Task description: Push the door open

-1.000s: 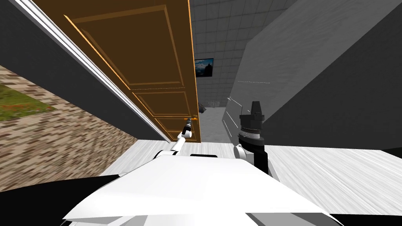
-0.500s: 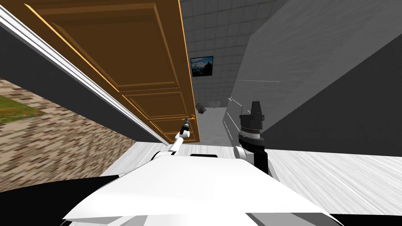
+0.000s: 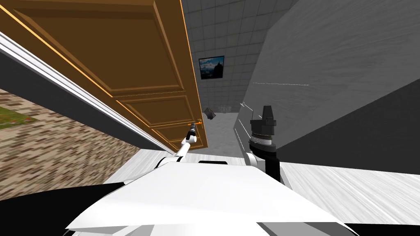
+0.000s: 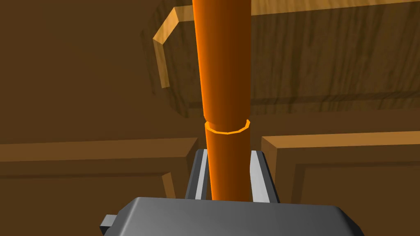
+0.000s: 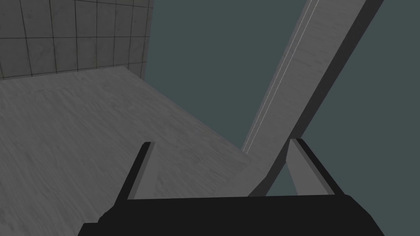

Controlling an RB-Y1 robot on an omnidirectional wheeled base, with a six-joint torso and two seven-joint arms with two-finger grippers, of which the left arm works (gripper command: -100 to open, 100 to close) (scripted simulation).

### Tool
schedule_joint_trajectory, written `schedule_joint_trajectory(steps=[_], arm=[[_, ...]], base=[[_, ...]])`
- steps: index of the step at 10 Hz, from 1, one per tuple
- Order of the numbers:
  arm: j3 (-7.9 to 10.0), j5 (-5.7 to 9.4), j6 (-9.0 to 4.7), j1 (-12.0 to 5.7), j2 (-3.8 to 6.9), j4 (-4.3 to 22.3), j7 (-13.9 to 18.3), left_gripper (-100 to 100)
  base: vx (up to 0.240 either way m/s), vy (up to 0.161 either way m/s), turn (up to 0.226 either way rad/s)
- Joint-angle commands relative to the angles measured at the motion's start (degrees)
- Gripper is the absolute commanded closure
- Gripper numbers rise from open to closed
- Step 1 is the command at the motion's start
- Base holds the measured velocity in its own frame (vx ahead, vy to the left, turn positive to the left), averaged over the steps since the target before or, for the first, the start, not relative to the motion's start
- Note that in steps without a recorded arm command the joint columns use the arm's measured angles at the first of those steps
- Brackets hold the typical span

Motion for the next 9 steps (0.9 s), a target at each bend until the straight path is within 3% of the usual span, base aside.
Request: schedule_joint_trajectory(steps=[1, 4, 9], arm=[[1.76, 0.48, 0.07, 0.57, 1.23, -0.92, -0.51, 100], [2.82, 0.83, 0.12, 0.64, 1.55, -1.01, -0.85, 100], [6.63, 2.1, 0.29, 0.92, 2.07, -1.32, -2.05, 100]], base=[[0.185, -0.088, 0.071], [0.151, -0.077, 0.054], [0.181, -0.104, 0.081]])
